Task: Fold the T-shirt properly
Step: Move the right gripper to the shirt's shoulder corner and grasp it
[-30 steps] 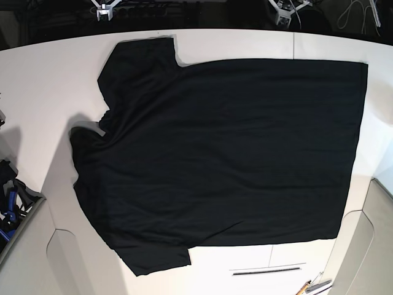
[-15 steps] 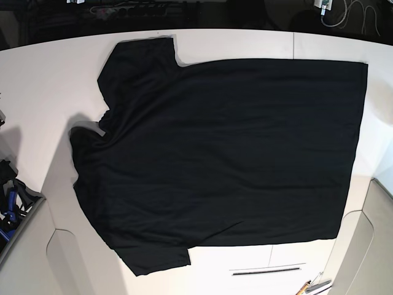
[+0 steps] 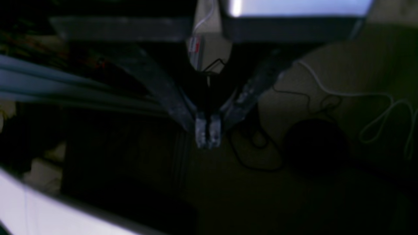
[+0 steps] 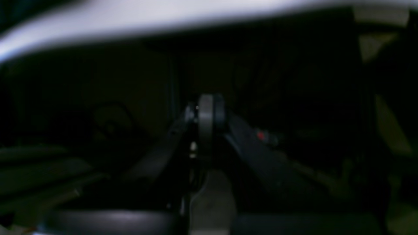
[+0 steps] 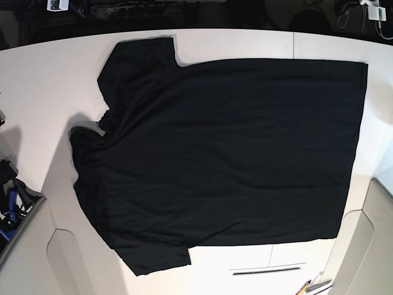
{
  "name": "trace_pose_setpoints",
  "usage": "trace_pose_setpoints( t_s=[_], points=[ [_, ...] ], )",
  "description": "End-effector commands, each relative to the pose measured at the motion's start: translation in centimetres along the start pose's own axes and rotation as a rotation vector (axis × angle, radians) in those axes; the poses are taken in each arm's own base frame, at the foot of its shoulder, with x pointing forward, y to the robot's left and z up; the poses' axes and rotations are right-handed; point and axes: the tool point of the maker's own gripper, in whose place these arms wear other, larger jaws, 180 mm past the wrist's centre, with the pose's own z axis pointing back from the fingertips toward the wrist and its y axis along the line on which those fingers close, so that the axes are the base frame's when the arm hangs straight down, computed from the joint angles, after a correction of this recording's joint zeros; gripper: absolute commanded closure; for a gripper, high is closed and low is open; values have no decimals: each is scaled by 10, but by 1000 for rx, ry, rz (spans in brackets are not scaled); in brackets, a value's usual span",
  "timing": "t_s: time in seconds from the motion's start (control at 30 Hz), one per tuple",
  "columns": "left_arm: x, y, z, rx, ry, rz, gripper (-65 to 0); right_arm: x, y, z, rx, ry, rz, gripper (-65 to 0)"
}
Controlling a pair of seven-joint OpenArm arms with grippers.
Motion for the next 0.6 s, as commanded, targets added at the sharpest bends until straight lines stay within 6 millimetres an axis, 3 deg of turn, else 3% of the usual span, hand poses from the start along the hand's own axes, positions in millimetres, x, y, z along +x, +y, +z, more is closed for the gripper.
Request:
trace_pose_setpoints(
  t_s=[0.0,0.17,0.33,0.4,0.57],
  points=[
    [8,5,7,4,-11,20,0,11,2,6,8,-33,-3,0],
    [22,13,13,-7,2,233,0,49,16,6,59,-123,-101,0],
    [50,2,14,-118,-30,421,0,75,51,8,228,-194,-216,0],
    [51,0,16,-137,6,426,0,88,62,9,298,-232,-310,0],
    [69,3,14,-146,-23,412,0,120,55,-1,307,-334,-485,0]
  ],
)
